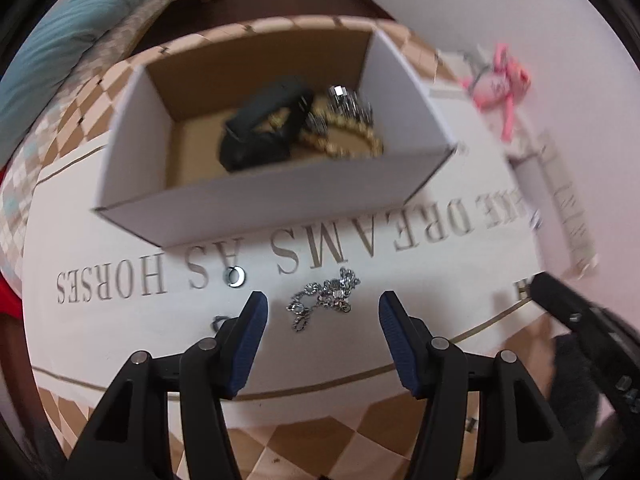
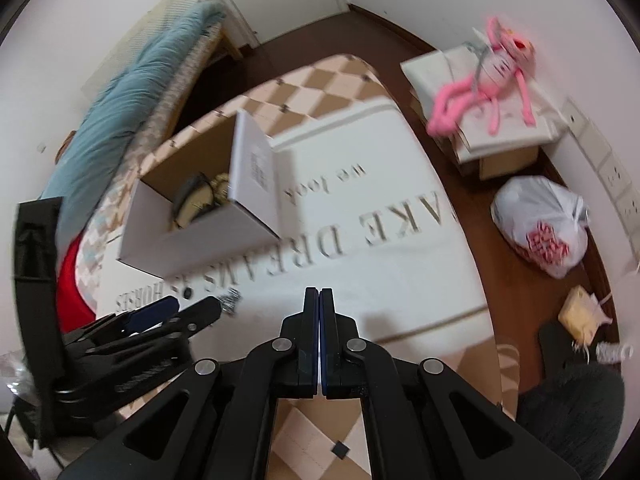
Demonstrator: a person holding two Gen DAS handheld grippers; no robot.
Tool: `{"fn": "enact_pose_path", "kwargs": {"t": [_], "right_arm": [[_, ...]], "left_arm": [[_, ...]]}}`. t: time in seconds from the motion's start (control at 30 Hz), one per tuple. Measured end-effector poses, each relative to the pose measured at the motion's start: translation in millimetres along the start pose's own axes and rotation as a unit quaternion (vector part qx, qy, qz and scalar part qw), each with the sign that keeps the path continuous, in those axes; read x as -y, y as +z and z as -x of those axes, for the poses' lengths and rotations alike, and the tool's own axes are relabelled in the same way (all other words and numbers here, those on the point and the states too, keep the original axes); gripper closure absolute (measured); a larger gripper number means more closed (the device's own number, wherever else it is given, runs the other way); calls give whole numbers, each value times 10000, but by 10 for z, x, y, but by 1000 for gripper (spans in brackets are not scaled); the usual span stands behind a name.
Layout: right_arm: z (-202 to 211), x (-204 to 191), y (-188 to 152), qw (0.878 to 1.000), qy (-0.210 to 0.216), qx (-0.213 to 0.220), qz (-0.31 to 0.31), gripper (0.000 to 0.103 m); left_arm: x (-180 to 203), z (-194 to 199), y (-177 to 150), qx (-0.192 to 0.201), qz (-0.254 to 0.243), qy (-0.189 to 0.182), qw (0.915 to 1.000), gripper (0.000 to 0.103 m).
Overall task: Organize jewelry
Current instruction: 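Carry both held items over the box and open both grippers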
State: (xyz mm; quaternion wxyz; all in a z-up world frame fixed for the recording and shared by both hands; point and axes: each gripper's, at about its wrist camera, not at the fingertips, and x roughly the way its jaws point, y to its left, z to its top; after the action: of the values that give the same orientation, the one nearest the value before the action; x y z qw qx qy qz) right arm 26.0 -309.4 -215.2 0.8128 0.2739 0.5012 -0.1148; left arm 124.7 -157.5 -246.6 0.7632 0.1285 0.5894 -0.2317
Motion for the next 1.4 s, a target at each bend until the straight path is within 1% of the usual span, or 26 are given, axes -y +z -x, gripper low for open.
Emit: {"fn": "enact_pose_path", "kwargs": {"t": [0.07,0.1,0.13,0.17,0.2,0.23,0.27,0.3,0.33,0.37,0.43,0.5,0.7,0.83,0.93,1.07,1.23,1.33,1.4], "right_arm": [[-54,67,-37,10000,-26,-54,-72,103],[-77,97,-53,9999,-43,-76,-101,103],[-97,118,-63,9999,-46,-97,-122,103],[-109,132,-74,9998,-51,-112,-135,103],[-119,138,-79,9998,-54,-123,-138,103],[-129,143,-85,9998,-49,-137,-142,103],[-138,143,-88,9998,-43,-151,-140,103],[-146,132,-94,9998,-39,-161,-138,103],[-154,129,-96,9998,-28,-172,-136,103],[-159,118,-101,9997,-17,-181,-134,103],[-162,99,-102,9997,18,-196,-129,103],[-147,59,-107,9997,65,-193,-100,103],[-24,-79,-154,9994,287,-181,30,103],[45,-180,-176,9986,482,-192,87,103],[116,-263,-151,9977,642,-176,120,103],[281,-422,-33,9957,904,-68,203,103],[497,-668,256,9907,1324,104,296,103],[534,-837,486,9882,1451,175,451,103],[500,-920,625,9876,1471,177,525,103]], "left_arm": [[69,-119,-20,-97,-173,178,9996,48],[116,-121,-34,-1,-280,274,9992,48],[155,-133,-45,56,-386,262,9989,48],[177,-129,-54,104,-442,246,9987,50],[194,-124,-61,141,-477,228,9985,57],[231,-111,-71,215,-575,192,9979,67],[255,-89,-70,257,-628,172,9975,86],[264,-87,-72,251,-650,136,9975,90],[271,-80,-64,256,-637,110,9976,90],[253,-85,-48,255,-615,77,9978,99],[187,-70,-66,220,-507,-137,9984,99],[147,-28,-91,239,-455,-182,9985,99],[-195,365,-344,343,59,-541,9979,99],[-410,704,-445,567,379,-746,9949,99],[-520,971,-417,794,477,-856,9920,99],[-646,1341,-276,1080,618,-1110,9860,99],[-800,1696,91,1427,715,-1376,9775,99],[-885,1803,376,1600,638,-1335,9760,99],[-932,1794,586,1633,557,-1213,9775,99]]}}
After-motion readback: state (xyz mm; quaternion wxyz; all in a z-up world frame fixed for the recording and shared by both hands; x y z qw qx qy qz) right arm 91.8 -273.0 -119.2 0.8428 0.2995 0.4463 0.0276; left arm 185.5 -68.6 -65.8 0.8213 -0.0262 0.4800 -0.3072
